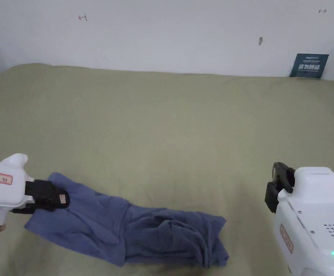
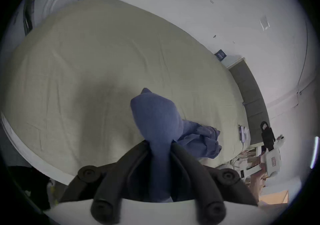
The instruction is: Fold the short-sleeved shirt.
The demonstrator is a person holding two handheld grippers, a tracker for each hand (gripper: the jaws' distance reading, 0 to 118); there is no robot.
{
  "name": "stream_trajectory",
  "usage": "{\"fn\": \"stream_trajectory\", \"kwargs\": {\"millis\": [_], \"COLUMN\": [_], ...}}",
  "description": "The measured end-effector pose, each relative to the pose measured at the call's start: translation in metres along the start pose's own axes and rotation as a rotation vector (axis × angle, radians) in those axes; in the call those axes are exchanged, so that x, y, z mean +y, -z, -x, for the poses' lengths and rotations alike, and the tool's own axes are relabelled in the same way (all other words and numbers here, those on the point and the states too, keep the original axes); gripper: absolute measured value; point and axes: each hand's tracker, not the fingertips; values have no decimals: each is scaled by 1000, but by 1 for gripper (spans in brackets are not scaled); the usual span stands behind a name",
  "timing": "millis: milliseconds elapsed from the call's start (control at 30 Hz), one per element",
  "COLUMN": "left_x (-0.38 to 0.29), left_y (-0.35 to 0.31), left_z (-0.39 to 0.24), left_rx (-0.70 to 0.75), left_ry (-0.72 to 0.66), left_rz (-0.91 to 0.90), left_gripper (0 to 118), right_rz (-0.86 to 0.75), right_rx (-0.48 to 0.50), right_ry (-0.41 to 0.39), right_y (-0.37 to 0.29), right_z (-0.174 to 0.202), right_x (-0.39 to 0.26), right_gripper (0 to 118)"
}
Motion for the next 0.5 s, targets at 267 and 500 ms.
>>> {"fn": "stream_trajectory", "kwargs": {"millis": [267,500], "left_x": [-6,-28], "left_y": [33,96], "left_z": [-100,-182], "left_rx": [43,97], "left_ry": [181,307], "left_rz": [22,115], "left_gripper": [10,10], "right_rz": [5,14], "right_rx": [14,12], "right_ry": [-9,-13], "right_y": [-3,-4], "right_z": [2,-3], "right_x": [-1,-4], "right_gripper": [0,0]}}
